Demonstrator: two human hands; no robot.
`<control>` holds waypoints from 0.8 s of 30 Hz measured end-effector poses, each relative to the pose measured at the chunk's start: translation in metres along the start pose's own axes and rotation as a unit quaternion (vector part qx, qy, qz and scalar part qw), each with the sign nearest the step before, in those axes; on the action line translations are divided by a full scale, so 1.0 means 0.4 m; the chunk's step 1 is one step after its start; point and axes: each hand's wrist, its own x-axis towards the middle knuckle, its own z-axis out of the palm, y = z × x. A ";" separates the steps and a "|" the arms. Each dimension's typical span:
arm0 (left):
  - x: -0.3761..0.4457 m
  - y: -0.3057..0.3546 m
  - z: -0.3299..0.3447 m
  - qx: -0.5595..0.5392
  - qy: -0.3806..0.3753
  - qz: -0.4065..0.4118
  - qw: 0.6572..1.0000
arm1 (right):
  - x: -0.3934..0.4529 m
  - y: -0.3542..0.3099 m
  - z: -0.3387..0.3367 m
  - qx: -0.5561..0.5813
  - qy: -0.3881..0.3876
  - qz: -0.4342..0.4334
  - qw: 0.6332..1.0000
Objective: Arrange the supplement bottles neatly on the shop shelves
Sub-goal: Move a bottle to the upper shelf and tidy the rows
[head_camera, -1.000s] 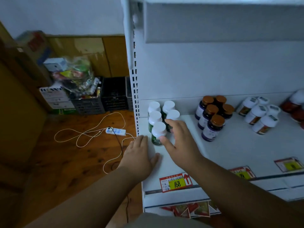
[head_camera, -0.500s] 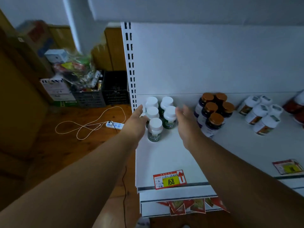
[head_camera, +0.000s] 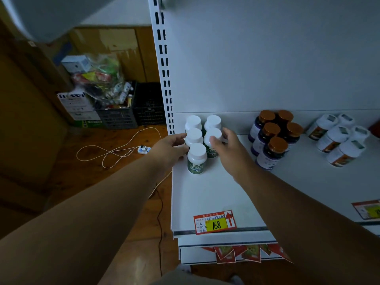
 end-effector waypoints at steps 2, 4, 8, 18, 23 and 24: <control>0.005 0.005 -0.007 -0.018 -0.022 -0.001 1.000 | 0.019 0.004 -0.001 0.063 -0.022 0.042 0.997; 0.014 0.010 -0.011 -0.032 -0.038 0.001 0.999 | 0.058 0.022 0.004 0.119 -0.047 0.088 0.988; 0.016 0.014 -0.005 -0.002 -0.045 0.013 0.999 | 0.042 -0.018 0.014 0.097 -0.067 0.099 0.988; -0.011 0.006 0.003 0.045 0.004 0.048 0.998 | 0.015 0.008 0.003 -0.037 0.001 -0.046 0.998; -0.028 0.013 0.019 0.081 0.040 0.078 0.993 | 0.026 0.049 0.003 -0.153 0.037 -0.099 0.983; -0.030 0.011 0.021 0.087 0.043 0.076 0.992 | 0.027 0.051 0.003 -0.161 0.041 -0.105 0.980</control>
